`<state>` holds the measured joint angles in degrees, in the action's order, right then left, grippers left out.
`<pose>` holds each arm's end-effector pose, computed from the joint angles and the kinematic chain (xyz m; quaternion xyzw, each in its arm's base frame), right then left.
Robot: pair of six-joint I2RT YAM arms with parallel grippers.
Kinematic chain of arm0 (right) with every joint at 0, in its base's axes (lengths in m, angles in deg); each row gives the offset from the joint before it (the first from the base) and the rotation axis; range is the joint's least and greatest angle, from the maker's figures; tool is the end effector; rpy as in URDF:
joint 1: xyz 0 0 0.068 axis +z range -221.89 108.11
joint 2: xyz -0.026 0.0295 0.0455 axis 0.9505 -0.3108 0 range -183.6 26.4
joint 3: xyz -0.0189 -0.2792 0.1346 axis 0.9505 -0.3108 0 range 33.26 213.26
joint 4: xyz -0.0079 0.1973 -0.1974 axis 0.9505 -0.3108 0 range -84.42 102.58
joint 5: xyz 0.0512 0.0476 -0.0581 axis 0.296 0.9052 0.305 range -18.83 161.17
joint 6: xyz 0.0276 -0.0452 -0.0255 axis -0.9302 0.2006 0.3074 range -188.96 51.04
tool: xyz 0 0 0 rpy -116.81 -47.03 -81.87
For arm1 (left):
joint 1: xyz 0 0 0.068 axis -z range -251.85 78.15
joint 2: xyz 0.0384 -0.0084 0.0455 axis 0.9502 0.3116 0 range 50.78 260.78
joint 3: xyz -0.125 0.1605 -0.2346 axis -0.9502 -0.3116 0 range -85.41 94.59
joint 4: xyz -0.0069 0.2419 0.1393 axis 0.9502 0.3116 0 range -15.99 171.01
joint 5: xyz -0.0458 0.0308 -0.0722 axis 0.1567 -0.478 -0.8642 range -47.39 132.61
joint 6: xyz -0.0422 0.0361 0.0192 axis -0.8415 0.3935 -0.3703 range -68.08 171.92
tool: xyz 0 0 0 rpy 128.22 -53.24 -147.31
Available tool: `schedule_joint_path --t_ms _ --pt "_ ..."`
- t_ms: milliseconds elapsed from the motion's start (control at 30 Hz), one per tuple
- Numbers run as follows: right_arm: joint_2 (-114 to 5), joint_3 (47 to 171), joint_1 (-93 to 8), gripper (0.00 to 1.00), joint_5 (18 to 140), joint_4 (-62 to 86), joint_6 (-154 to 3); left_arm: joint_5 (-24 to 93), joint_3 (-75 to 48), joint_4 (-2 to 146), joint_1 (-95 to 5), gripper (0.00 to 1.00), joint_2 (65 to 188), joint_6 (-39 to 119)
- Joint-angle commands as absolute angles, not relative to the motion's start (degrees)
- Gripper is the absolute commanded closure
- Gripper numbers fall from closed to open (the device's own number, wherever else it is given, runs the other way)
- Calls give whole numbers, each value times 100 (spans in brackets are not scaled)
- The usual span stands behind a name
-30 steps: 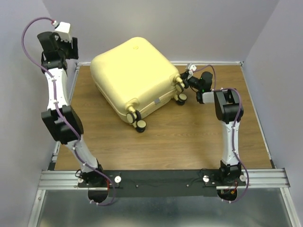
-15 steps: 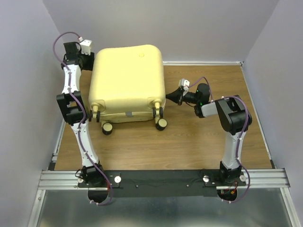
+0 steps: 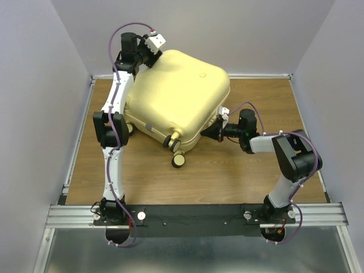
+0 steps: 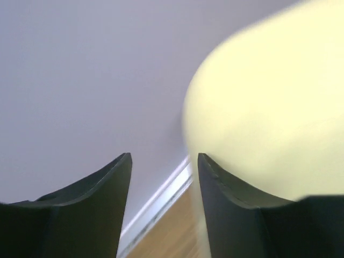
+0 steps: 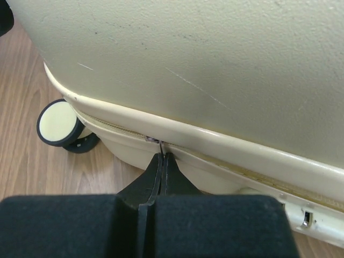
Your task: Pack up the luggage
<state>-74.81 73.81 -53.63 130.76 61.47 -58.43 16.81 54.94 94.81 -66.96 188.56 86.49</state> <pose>0.3245 0.1458 0.1905 -0.4710 0.5742 0.4216 0.5203 0.6080 -0.0706 0.3537 0.3898 0.6992 -0.0284 0.5987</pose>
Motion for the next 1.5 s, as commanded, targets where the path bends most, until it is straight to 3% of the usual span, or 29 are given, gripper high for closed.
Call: schedule_joint_path --t_ms 0,100,400,600,800,1067,1467 --pt "-7081 7632 -5247 100 11371 6260 -6007 999 4951 9882 -6006 18 18362 8156" --pt "-7072 7764 -5054 100 11213 6137 -6183 966 4433 9634 -6357 4 17414 7402" --pt "-7414 8159 -4597 99 10606 6049 -6456 262 1791 11002 -7140 4 14408 7671" --pt "-7739 8633 -4167 99 10141 5820 -6719 586 463 12918 -7132 4 13553 8874" --pt "-7942 9170 -3736 99 9516 5363 -6887 762 -568 13061 -6878 4 12770 9094" --pt "-8056 9355 -3454 99 9138 5257 -7036 1044 -974 12955 -6481 4 12610 9182" --pt "-8030 9320 -3401 99 8997 5240 -6966 1157 -403 12649 -6613 4 12523 9314"
